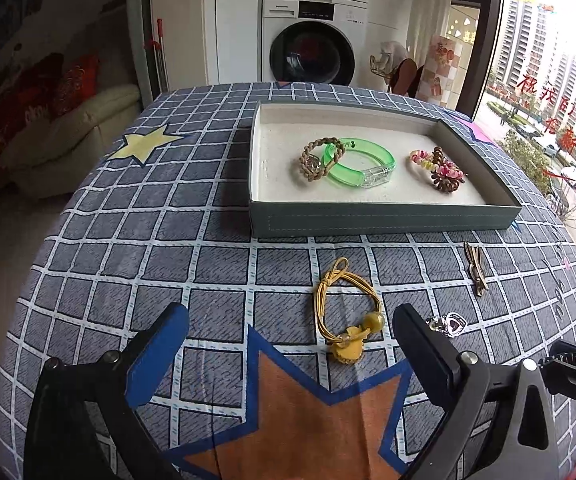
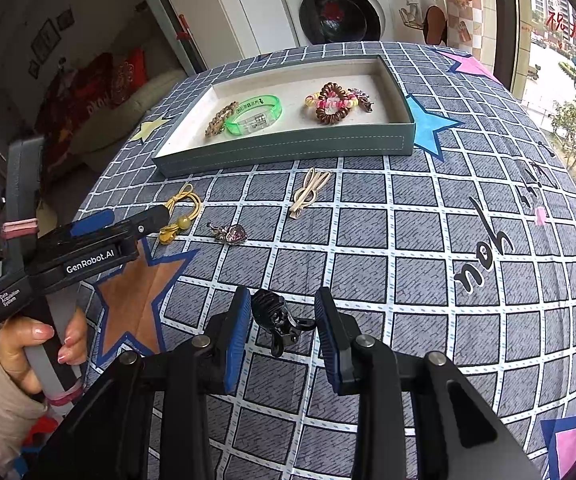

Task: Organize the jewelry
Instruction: 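Carry the yellow hair tie and black claw clip into the tray with both tools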

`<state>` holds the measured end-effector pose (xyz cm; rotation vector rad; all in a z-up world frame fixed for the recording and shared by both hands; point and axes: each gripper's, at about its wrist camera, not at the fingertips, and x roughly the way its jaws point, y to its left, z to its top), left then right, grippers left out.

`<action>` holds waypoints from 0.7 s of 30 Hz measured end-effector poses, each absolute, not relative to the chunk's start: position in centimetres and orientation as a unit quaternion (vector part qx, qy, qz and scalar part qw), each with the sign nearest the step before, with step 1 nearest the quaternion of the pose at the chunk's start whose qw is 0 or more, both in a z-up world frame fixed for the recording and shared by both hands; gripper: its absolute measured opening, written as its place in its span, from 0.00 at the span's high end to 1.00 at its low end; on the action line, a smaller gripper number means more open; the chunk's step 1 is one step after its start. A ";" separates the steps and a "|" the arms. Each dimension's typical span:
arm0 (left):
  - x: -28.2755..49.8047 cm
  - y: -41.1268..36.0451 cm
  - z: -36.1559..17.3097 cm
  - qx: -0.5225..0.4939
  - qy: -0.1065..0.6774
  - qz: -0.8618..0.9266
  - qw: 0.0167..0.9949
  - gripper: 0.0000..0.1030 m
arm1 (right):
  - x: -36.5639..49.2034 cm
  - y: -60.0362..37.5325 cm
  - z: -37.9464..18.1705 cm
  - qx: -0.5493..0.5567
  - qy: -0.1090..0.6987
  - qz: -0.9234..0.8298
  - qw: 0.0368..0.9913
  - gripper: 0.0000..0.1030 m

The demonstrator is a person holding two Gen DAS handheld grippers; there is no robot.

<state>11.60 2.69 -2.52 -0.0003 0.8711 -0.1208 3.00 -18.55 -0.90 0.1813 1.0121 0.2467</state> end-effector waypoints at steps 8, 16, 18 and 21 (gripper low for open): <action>12.7 1.4 -3.7 0.045 0.438 -0.062 0.896 0.00 | 2.8 -18.9 -1.1 0.093 0.484 0.116 0.862 0.65; 12.4 -0.7 -4.2 0.063 0.445 -0.123 0.885 0.58 | 2.8 -19.2 -1.0 0.095 0.484 0.114 0.863 0.65; 12.2 -1.2 -4.1 0.076 0.445 -0.128 0.883 0.73 | 2.8 -19.3 -0.9 0.096 0.483 0.113 0.863 0.65; 11.9 -1.1 -3.9 0.066 0.446 -0.138 0.882 0.73 | 2.9 -19.5 -0.7 0.101 0.481 0.114 0.864 0.65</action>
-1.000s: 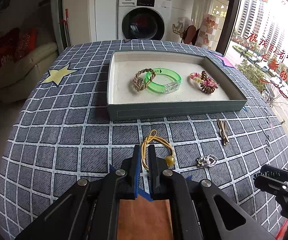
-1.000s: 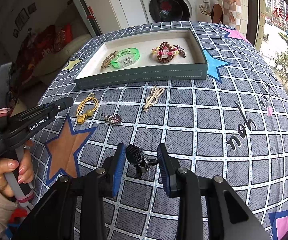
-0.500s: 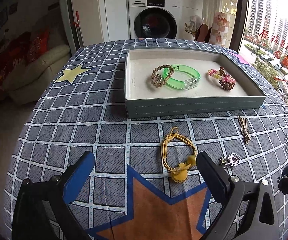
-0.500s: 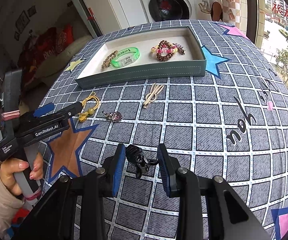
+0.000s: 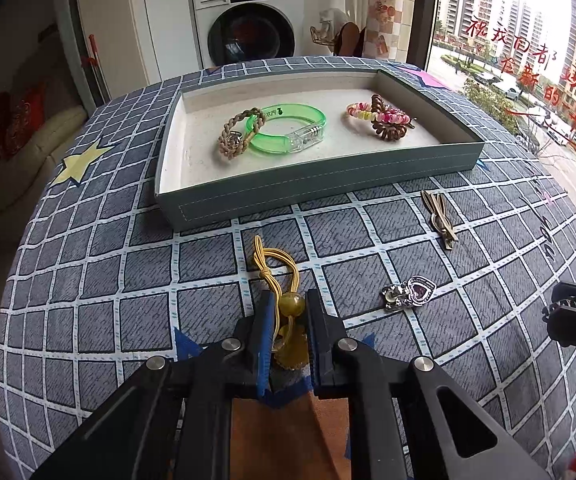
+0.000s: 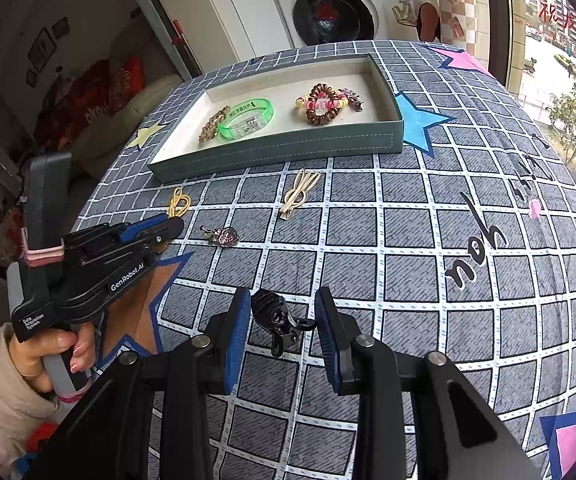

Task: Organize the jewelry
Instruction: 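Carry the yellow hair tie and black claw clip into the tray with both tools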

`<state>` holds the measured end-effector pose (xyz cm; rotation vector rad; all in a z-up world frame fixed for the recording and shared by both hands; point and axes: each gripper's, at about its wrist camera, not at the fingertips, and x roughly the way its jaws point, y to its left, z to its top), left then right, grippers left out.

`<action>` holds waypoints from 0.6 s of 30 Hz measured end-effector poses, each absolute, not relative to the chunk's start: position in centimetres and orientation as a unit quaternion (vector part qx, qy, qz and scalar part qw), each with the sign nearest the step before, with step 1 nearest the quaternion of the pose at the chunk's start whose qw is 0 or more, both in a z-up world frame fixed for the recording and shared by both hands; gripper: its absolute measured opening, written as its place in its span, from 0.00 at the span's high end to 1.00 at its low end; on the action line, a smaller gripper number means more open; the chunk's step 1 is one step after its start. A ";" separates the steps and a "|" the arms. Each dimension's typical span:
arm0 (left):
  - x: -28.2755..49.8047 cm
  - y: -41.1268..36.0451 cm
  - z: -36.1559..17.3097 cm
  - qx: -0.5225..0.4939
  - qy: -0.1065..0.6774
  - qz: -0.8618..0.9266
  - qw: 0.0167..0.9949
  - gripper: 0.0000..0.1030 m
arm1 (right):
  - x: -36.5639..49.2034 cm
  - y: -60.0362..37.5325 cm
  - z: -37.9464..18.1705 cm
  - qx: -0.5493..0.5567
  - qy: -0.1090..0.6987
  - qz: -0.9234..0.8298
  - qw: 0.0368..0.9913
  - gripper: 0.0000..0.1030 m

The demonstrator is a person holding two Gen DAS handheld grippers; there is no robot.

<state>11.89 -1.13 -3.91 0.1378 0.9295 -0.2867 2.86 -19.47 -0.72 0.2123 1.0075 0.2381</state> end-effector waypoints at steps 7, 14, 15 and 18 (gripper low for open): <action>11.1 -0.2 -1.8 0.036 0.434 -0.144 0.888 0.73 | 3.4 -20.2 0.4 0.115 0.470 0.116 0.868 0.65; 11.1 0.0 2.7 0.036 0.401 -0.150 0.903 0.73 | 4.7 -21.1 2.5 0.127 0.454 0.120 0.874 0.65; 11.2 0.0 3.4 0.035 0.396 -0.150 0.905 0.73 | 5.0 -21.3 2.8 0.130 0.451 0.120 0.875 0.65; 11.7 0.2 5.2 0.031 0.389 -0.152 0.908 0.73 | 5.9 -21.9 4.1 0.137 0.442 0.121 0.878 0.65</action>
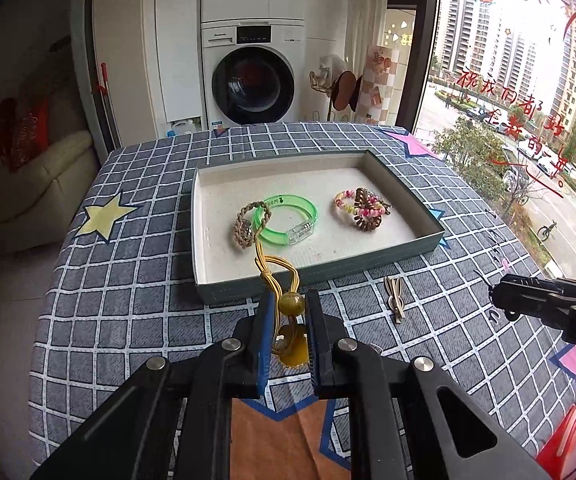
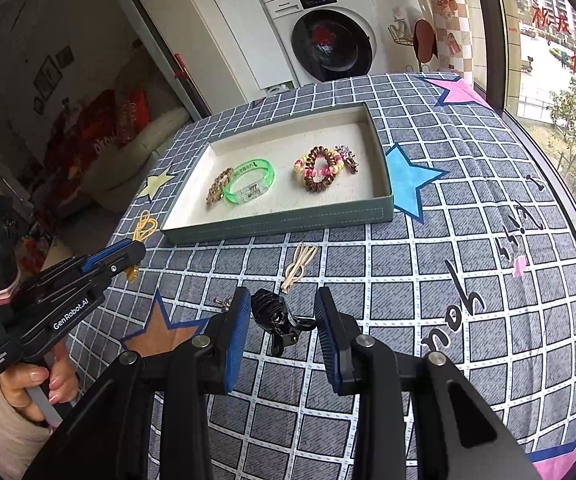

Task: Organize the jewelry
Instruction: 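Carry the yellow hair tie and black claw clip into the tray with both tools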

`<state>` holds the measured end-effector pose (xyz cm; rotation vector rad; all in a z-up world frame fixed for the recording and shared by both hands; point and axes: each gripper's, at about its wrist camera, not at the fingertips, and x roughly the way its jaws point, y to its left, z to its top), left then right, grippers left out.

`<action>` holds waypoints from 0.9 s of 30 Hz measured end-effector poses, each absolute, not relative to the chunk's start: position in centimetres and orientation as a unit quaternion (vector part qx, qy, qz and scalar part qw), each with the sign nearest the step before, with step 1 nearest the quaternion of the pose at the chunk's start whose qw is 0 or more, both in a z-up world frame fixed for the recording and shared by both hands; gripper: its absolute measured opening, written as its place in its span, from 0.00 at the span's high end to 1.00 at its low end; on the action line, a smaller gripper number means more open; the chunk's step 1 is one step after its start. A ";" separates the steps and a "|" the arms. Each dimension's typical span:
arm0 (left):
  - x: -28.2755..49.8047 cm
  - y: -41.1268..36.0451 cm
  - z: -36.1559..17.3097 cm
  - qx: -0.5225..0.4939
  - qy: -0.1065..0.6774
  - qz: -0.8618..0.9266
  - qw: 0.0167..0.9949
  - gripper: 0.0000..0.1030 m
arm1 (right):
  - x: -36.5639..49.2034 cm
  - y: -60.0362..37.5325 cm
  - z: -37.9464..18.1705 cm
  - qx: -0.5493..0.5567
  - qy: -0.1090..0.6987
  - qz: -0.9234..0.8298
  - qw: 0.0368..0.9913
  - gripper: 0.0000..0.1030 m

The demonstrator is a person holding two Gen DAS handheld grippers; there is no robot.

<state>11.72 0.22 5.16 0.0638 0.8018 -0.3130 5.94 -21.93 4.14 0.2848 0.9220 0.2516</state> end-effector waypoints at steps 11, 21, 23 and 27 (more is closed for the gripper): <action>15.2 0.4 9.9 0.026 0.362 -0.144 0.921 0.73 | 12.1 -23.2 9.0 0.130 0.415 0.123 0.892 0.65; 20.9 -0.3 9.0 0.014 0.374 -0.125 0.919 0.73 | 19.2 -23.6 9.9 0.131 0.416 0.116 0.892 0.65; 21.8 -0.4 7.6 0.010 0.383 -0.122 0.916 0.73 | 20.2 -23.6 8.9 0.131 0.424 0.115 0.889 0.65; 23.1 -0.9 4.6 0.014 0.400 -0.113 0.909 0.73 | 22.1 -23.6 6.2 0.134 0.444 0.106 0.880 0.65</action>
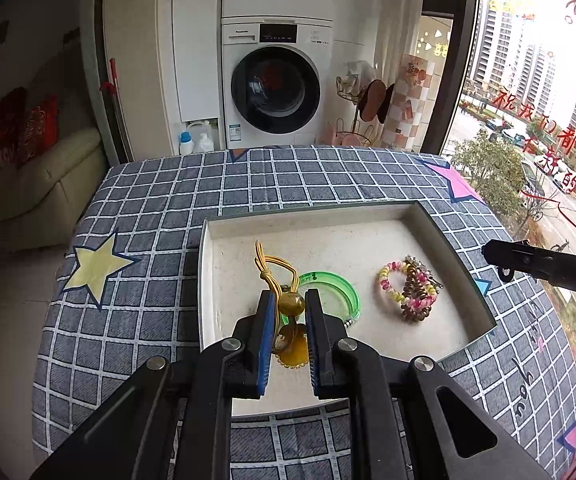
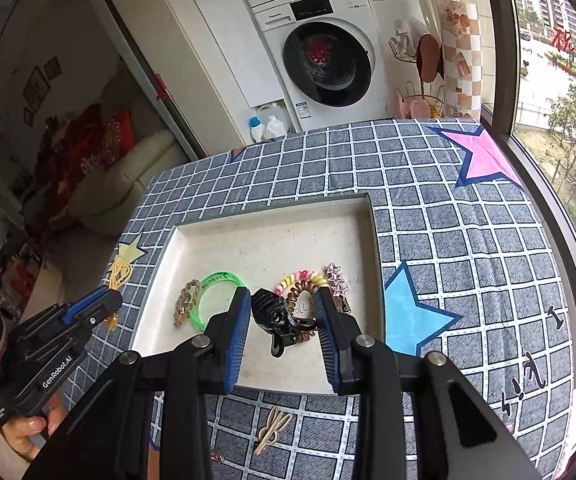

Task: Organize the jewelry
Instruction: 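Carry the yellow hair tie and black claw clip into the tray with both tools, then open the right tool to drop the claw clip while the left tool releases the hair tie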

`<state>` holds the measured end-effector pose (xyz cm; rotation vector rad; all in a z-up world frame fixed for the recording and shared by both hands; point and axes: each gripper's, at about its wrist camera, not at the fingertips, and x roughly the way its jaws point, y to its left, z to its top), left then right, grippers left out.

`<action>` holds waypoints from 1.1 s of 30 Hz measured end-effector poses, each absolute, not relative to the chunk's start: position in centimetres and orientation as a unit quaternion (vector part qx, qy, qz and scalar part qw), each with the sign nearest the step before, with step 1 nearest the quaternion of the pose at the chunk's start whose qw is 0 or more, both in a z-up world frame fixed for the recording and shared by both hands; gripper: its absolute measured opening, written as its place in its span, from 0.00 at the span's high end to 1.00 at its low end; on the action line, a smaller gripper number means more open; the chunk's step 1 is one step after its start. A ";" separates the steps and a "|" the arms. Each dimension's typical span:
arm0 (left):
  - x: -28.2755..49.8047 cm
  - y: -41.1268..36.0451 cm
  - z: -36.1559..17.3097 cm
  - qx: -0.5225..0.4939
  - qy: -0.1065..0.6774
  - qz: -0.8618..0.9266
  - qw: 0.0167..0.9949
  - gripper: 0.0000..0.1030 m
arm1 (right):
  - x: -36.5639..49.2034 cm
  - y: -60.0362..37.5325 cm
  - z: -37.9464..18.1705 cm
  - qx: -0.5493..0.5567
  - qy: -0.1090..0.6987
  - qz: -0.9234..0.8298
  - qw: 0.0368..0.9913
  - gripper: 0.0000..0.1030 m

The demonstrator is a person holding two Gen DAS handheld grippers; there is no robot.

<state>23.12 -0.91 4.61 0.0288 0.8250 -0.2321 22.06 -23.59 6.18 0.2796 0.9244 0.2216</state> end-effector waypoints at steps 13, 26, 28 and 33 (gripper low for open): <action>25.0 -2.0 -1.6 0.034 0.438 -0.097 0.893 0.73 | 25.3 -23.8 -1.2 0.126 0.492 0.075 0.858 0.65; 25.2 -2.5 -3.2 0.054 0.433 -0.082 0.896 0.73 | 25.8 -22.6 -2.9 0.108 0.490 0.072 0.862 0.64; 25.2 -2.5 -3.1 0.055 0.433 -0.081 0.896 0.73 | 25.8 -22.6 -2.9 0.107 0.491 0.073 0.862 0.64; 25.2 -2.5 -3.0 0.053 0.436 -0.077 0.895 0.73 | 25.7 -22.7 -2.7 0.114 0.491 0.077 0.860 0.48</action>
